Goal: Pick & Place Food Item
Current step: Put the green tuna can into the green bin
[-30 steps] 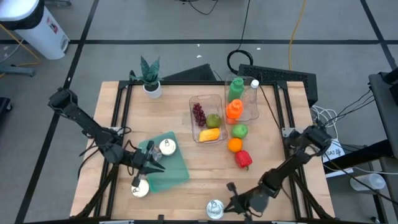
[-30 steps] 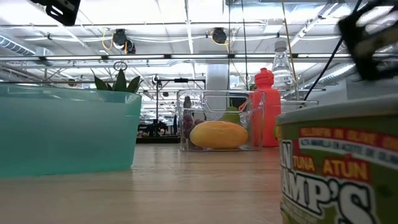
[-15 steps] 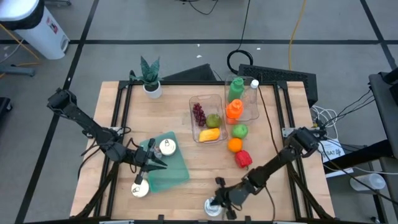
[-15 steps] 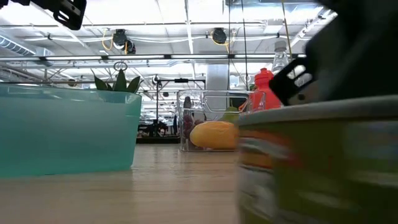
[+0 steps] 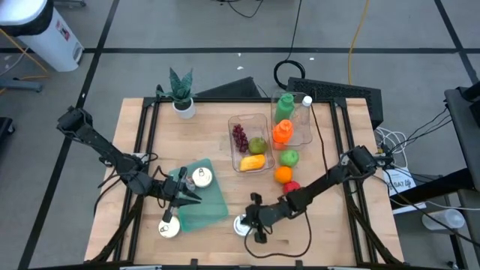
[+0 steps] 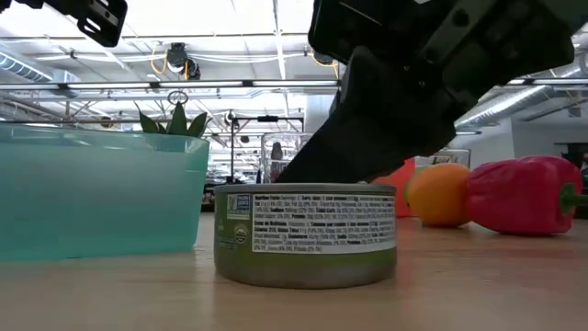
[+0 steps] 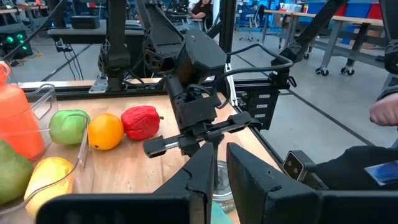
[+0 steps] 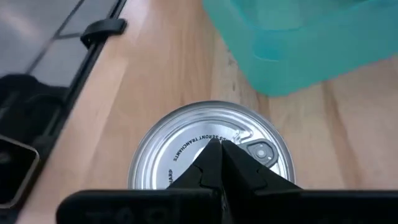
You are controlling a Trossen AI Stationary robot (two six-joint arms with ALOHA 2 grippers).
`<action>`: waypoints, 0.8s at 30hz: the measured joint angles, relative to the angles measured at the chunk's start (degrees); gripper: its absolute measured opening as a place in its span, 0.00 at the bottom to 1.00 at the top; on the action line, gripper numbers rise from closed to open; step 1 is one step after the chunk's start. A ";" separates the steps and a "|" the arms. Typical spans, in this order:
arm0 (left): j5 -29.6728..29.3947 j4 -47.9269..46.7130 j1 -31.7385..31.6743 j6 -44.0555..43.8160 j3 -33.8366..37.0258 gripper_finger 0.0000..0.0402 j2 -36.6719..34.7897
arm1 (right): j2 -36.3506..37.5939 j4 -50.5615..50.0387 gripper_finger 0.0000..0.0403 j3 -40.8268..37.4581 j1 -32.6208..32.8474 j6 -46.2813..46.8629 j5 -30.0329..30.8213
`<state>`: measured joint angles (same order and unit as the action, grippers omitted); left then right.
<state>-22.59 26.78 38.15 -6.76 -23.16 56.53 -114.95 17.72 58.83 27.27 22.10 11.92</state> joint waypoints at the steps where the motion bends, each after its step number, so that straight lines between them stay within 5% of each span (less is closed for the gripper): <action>1: 0.02 0.01 0.00 -0.46 0.00 0.13 0.00 | 0.36 0.12 0.00 0.00 0.00 -2.01 0.02; 8: 0.02 -0.34 0.00 -1.37 0.00 0.13 0.02 | 7.51 -2.73 0.01 -0.52 1.97 -13.18 2.79; 13: 0.02 -0.46 0.00 -2.25 0.00 0.13 0.07 | 13.08 -2.46 0.13 -0.21 4.26 -16.30 7.19; 19: 0.02 -0.04 0.02 -4.14 0.00 0.13 0.07 | 11.97 -8.16 0.34 1.36 9.39 -17.23 10.87; 24: 0.02 -0.06 0.02 -5.48 0.00 0.13 0.07 | 6.71 -18.41 0.42 9.36 13.66 -16.11 18.52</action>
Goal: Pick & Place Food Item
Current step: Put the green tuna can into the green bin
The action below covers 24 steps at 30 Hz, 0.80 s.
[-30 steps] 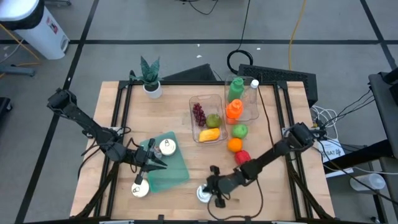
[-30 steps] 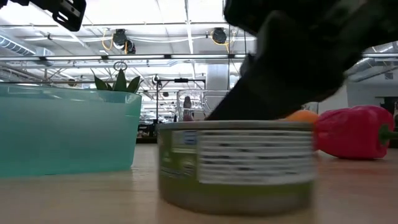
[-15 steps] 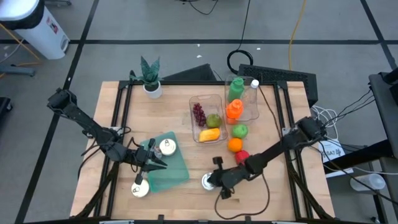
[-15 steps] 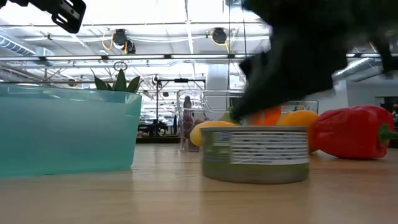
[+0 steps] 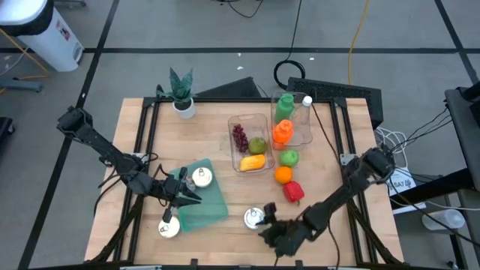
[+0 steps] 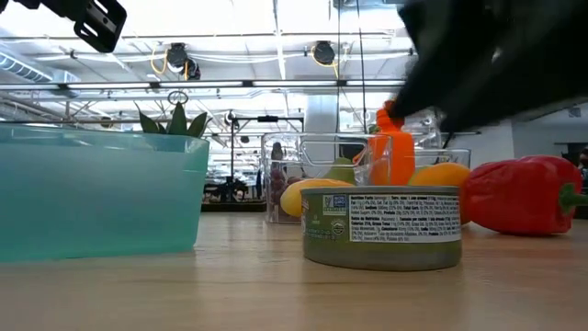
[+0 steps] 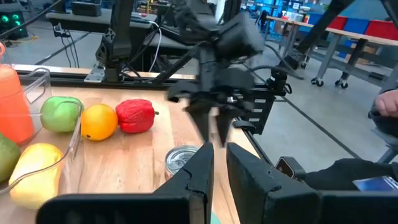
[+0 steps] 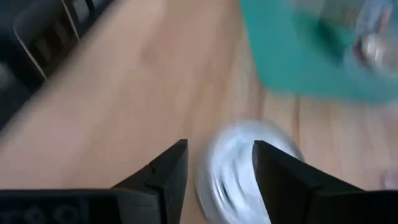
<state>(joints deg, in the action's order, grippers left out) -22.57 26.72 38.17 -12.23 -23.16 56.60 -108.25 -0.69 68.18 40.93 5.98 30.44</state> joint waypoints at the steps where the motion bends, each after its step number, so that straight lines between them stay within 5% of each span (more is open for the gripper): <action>1: 0.00 0.02 0.00 0.00 0.00 0.13 0.00 | -0.88 -0.32 0.42 1.83 0.41 -0.42 1.22; 12: -1.55 0.03 0.23 -0.35 0.00 0.13 0.00 | -7.24 -8.07 0.37 5.48 2.25 -0.06 8.46; 24: -4.52 0.13 2.10 -0.28 0.02 0.13 1.14 | -9.32 -12.01 0.19 5.68 -0.24 8.73 7.15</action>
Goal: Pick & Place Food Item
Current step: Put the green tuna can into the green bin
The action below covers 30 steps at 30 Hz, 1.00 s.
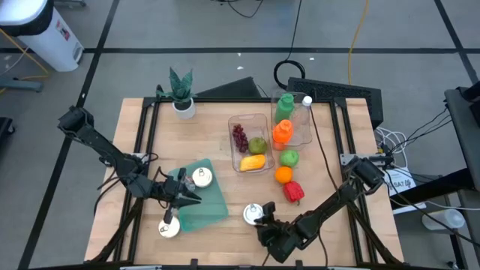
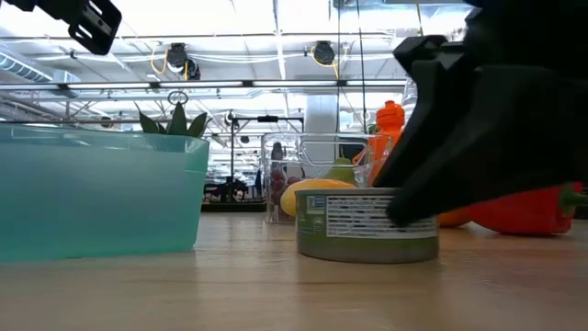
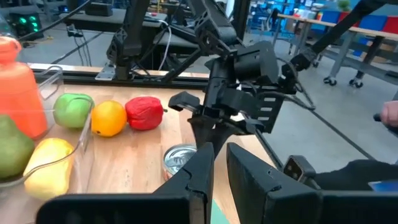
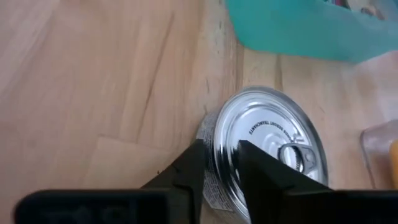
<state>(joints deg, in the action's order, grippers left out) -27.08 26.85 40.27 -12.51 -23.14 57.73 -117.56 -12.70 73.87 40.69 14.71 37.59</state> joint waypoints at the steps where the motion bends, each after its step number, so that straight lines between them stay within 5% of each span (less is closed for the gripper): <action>1: -0.24 -0.11 0.00 -0.02 0.00 0.13 0.02 | 0.09 -0.38 0.16 0.02 -0.37 0.92 -1.04; 6: -1.33 -0.09 0.00 -1.17 0.00 0.13 0.02 | 0.07 -2.54 0.02 0.00 -2.10 5.18 -7.04; 30: -0.46 -1.03 0.00 -2.48 0.00 0.13 0.16 | 9.31 0.06 0.00 -0.42 -2.36 0.68 -8.83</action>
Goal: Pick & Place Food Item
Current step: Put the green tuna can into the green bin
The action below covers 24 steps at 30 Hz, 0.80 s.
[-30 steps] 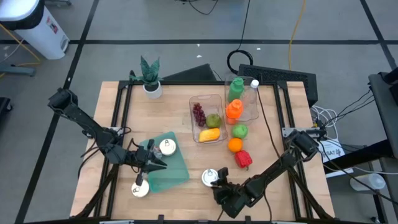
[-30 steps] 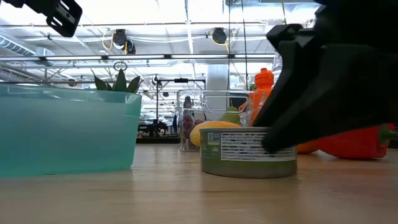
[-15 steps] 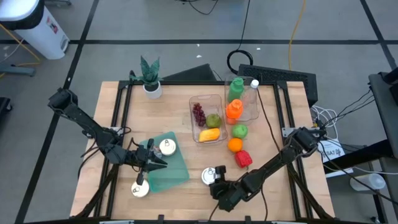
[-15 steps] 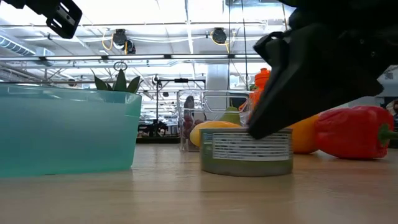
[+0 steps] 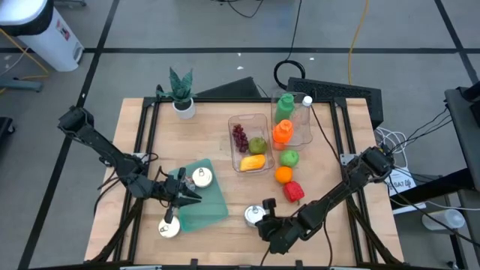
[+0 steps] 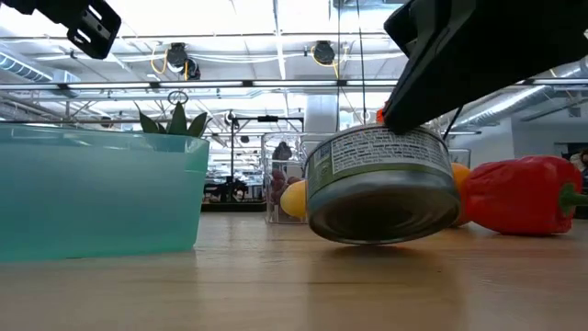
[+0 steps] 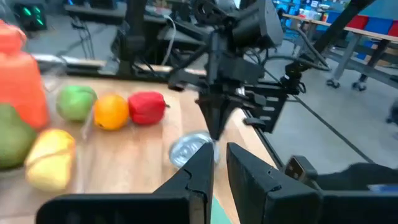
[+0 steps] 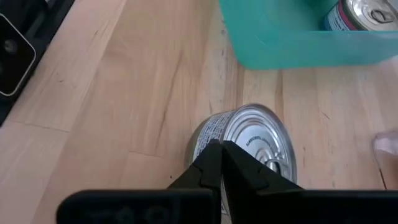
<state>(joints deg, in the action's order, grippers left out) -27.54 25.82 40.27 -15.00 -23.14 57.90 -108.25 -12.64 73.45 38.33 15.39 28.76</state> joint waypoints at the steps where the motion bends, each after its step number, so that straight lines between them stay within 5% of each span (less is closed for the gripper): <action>1: 0.66 -0.09 0.00 -0.84 0.00 0.13 0.53 | 0.06 -0.23 0.00 0.00 0.00 0.29 -0.26; 8: 4.21 6.17 0.00 1.54 -2.24 0.13 14.28 | 0.09 -1.49 0.00 0.05 -0.36 2.01 -0.71; 14: 3.69 1.39 0.02 13.32 -17.71 0.16 32.28 | 0.11 -1.81 0.00 0.09 -0.37 3.57 -1.90; 24: -2.87 -21.36 -2.48 24.01 -40.88 0.59 51.87 | 0.16 -2.30 0.00 0.11 -0.37 5.11 -2.04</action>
<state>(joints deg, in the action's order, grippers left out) -30.41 4.47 37.79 9.01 -64.02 109.77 -108.09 -14.94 73.56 37.95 20.50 26.72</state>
